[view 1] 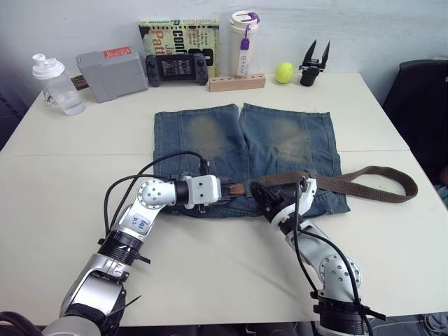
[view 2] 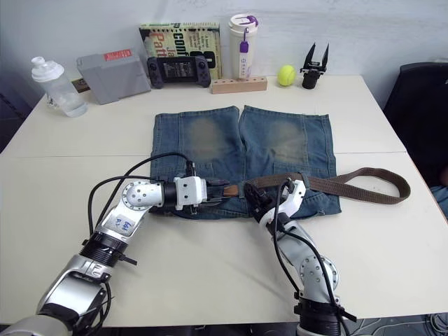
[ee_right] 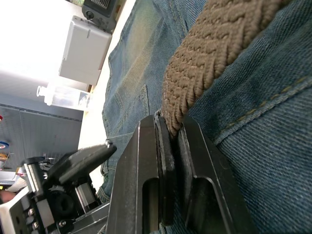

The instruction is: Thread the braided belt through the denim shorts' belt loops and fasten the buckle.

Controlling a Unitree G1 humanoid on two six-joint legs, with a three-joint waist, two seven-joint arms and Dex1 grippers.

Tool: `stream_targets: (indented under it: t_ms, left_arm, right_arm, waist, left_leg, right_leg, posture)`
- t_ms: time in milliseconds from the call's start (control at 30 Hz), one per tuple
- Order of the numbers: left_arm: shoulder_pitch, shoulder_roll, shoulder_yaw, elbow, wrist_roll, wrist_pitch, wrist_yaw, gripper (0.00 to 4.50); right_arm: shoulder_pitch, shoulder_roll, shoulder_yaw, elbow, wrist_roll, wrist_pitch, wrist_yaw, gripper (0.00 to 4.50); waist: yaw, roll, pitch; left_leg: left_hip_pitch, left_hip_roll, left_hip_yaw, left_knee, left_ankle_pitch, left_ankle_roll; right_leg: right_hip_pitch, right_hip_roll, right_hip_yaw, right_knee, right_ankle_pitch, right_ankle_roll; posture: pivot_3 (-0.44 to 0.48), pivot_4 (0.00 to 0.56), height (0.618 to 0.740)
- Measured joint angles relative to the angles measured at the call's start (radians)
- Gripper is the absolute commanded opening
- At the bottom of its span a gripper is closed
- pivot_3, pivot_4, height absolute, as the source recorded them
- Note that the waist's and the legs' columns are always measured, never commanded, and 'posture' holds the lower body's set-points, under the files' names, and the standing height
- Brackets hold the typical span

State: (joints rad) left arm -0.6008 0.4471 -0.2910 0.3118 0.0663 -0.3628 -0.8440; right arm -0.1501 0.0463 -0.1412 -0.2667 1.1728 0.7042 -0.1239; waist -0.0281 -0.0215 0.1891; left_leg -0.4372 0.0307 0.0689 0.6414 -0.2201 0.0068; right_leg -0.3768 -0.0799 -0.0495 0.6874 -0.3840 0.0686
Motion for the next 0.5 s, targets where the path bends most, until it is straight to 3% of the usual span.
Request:
stream_targets:
  t_ms: [500]
  left_arm:
    - [-0.007, -0.024, -0.013, 0.079, 0.121, -0.053, 0.087, 1.75]
  right_arm:
    - [0.006, 0.0, -0.002, -0.002, -0.005, -0.011, 0.004, 0.0]
  waist:
    - [0.002, 0.0, 0.0]
  left_leg:
    - [0.0, 0.0, 0.0, 0.0, 0.0, 0.0]
  right_leg:
    - [0.0, -0.001, 0.0, 0.0, 0.0, 0.0]
  posture:
    - [0.0, 0.15, 0.693]
